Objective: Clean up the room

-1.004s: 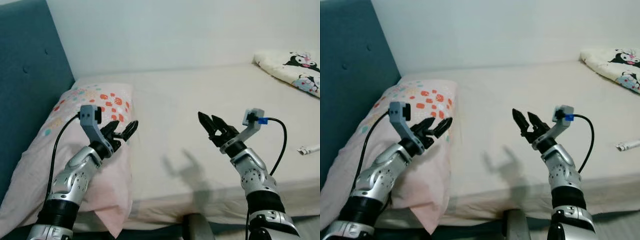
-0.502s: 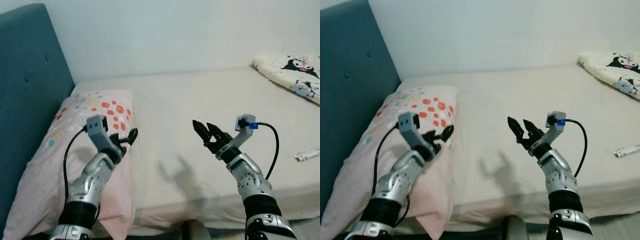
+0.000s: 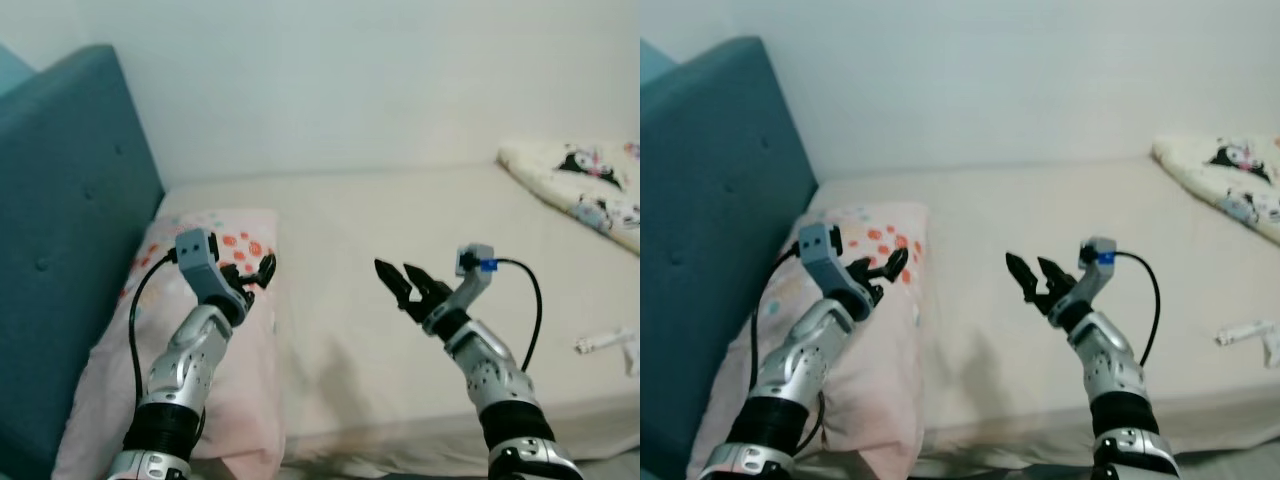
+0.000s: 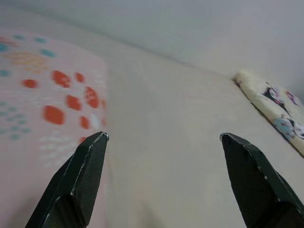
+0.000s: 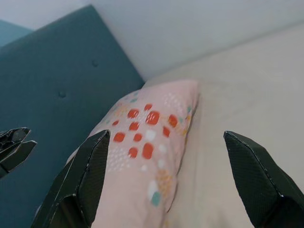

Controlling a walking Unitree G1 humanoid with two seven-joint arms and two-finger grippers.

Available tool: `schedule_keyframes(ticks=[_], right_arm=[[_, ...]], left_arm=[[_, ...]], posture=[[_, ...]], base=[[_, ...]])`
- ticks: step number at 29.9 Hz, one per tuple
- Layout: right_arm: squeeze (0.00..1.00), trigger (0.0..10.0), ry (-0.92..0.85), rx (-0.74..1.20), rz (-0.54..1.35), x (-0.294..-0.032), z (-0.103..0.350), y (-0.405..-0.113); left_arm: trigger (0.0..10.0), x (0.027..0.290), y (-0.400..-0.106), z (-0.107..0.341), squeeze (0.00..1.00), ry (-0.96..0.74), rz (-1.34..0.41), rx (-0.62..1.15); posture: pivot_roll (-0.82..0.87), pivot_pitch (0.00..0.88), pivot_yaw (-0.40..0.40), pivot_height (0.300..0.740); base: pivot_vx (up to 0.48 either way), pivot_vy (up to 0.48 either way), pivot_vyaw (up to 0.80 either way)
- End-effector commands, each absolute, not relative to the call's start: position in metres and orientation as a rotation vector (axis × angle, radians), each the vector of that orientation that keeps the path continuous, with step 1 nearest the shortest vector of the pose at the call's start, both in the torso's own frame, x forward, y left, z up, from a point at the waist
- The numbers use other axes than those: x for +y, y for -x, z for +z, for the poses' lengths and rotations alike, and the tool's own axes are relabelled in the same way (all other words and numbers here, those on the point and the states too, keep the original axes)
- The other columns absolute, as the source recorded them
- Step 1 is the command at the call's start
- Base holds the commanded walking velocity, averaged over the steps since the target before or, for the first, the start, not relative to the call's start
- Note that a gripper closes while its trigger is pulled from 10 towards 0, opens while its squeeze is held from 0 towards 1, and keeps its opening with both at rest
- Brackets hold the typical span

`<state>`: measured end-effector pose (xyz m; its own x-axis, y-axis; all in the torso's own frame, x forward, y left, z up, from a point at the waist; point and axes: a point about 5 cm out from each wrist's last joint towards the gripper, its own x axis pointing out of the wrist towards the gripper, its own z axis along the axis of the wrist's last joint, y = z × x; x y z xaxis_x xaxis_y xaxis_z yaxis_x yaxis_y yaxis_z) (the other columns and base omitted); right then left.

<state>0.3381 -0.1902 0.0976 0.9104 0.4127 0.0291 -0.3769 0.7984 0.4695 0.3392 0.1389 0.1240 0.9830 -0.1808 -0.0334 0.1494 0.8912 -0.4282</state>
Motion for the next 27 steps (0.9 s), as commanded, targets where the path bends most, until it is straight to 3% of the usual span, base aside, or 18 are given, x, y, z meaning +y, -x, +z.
schedule_keyframes(ticks=[1, 7, 13, 15, 17, 22, 25, 27], right_arm=[[0.0, 10.0, -0.478, 0.099, 0.409, -0.191, 0.092, -0.336], [0.0, 10.0, -0.428, 0.241, 0.319, -0.2, 0.06, -0.323], [0.0, 10.0, -0.406, 0.467, 0.149, -0.217, 0.009, -0.289], [0.0, 10.0, -0.396, 0.658, -0.005, -0.228, -0.03, -0.249], [0.0, 10.0, -0.396, 0.658, -0.005, -0.228, -0.03, -0.249], [0.0, 10.0, -0.355, 0.861, -0.092, -0.231, -0.064, -0.201], [0.0, 10.0, -0.311, 0.902, -0.088, -0.231, -0.069, -0.193], [0.0, 10.0, -0.249, 0.951, -0.078, -0.229, -0.075, -0.183]], left_arm=[[10.0, 0.144, -0.336, 0.113, 0.0, 0.433, -0.144, 0.111], [10.0, 0.152, -0.33, 0.092, 0.0, 0.388, -0.127, 0.163], [10.0, 0.171, -0.306, 0.04, 0.0, 0.257, -0.076, 0.317], [10.0, 0.193, -0.26, -0.022, 0.0, 0.195, 0.033, 0.586], [10.0, 0.193, -0.26, -0.022, 0.0, 0.195, 0.033, 0.586], [10.0, 0.205, -0.196, -0.072, 0.0, 0.124, 0.113, 0.883], [10.0, 0.206, -0.178, -0.081, 0.0, 0.119, 0.129, 0.953], [10.0, 0.21, -0.15, -0.094, 0.0, 0.105, 0.158, 1.052]], posture=[[-0.03, 0.0, -0.023, 0.687], [-0.03, 0.0, -0.027, 0.702], [-0.04, 0.0, -0.027, 0.717], [-0.03, 0.0, -0.034, 0.732], [-0.03, 0.0, -0.034, 0.737], [-0.03, 0.0, -0.039, 0.74], [-0.03, 0.0, -0.039, 0.74], [-0.03, 0.0, -0.041, 0.74]], base=[[0.0, 0.0, 0.0], [0.0, 0.0, 0.0], [0.0, 0.0, 0.0], [0.0, 0.0, 0.0], [0.0, 0.0, 0.0], [0.0, 0.0, 0.0], [0.0, 0.0, 0.0], [0.0, 0.0, 0.0]])
